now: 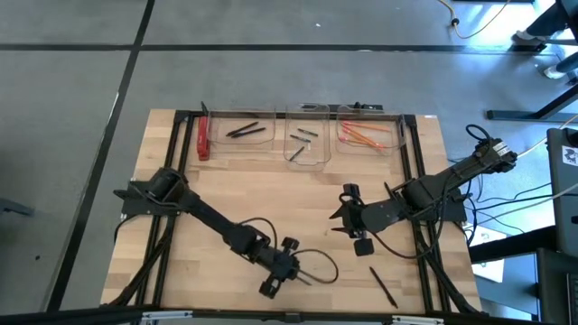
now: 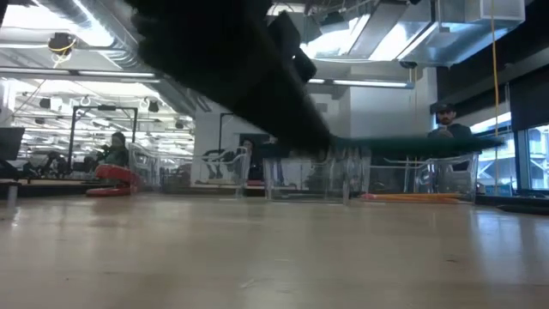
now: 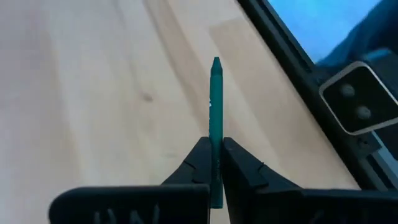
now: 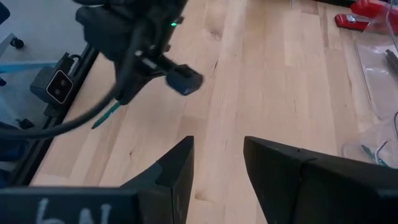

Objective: Sort crayons/erasers/pens/pencils in bins
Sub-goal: Put the green crayon into the middle transparent bin

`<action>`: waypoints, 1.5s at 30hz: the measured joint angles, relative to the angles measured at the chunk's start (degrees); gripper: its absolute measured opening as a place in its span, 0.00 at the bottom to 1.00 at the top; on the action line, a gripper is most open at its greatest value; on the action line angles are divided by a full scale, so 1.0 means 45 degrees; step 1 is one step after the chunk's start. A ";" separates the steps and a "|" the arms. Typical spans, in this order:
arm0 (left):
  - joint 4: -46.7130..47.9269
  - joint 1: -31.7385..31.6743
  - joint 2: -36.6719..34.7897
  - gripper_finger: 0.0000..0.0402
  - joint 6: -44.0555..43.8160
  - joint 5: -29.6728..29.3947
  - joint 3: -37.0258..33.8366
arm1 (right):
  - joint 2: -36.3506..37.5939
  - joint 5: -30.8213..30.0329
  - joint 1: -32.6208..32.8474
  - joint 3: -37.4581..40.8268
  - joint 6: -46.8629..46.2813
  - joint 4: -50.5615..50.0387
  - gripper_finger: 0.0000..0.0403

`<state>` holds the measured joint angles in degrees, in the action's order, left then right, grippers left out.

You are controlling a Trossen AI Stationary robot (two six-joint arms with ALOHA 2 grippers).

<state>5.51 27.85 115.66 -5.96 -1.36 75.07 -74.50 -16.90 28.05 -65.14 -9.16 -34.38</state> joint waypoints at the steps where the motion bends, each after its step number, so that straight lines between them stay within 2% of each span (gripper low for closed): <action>1: 0.0115 -0.0086 -0.0130 0.02 -0.0006 -0.0062 0.0000 | 0.0000 0.0004 0.0000 0.0000 0.0086 0.0001 0.35; 5: 0.0832 -0.0485 -0.0712 0.02 -0.0273 -0.0356 0.0013 | 0.0072 0.0012 0.0000 -0.0023 0.0149 -0.0150 0.35; 13: 0.2463 -0.1407 -0.2143 0.02 -0.0317 -0.1732 0.0024 | 0.0263 0.0100 0.0000 -0.1461 0.0126 -0.2491 0.35; 18: 0.3027 -0.2383 -0.3040 0.02 -0.0332 -0.1870 0.0034 | 0.0361 -0.0097 0.0000 -0.2217 0.0191 -0.3873 0.35; 23: 0.3320 -0.3689 -0.3746 0.02 -0.0315 -0.1919 0.0053 | 0.0364 -0.1476 -0.0009 -0.2875 0.0158 -0.5308 0.35; 29: 0.3191 -0.5714 -0.4091 0.02 -0.0119 -0.1929 0.0060 | 0.0521 -0.3167 -0.0383 -0.3070 0.0405 -0.5635 0.35; 35: 0.2952 -0.7888 -0.4081 0.02 0.1559 -0.1924 0.0273 | 0.0520 -0.5237 -0.1108 -0.3070 0.0381 -0.5559 0.35; 39: 0.2930 -0.9437 -0.4076 0.02 0.2009 -0.1799 0.0272 | 0.0515 -0.5577 -0.1735 -0.3070 -0.0199 -0.5556 0.35; 45: 0.2855 -1.1058 -0.3661 0.02 0.2105 -0.0053 0.0267 | 0.0510 -0.5577 -0.2535 -0.3070 -0.0926 -0.5467 0.35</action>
<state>18.36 -21.91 99.19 3.51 -1.60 76.27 -72.20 -42.00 16.65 -78.96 -13.33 -58.98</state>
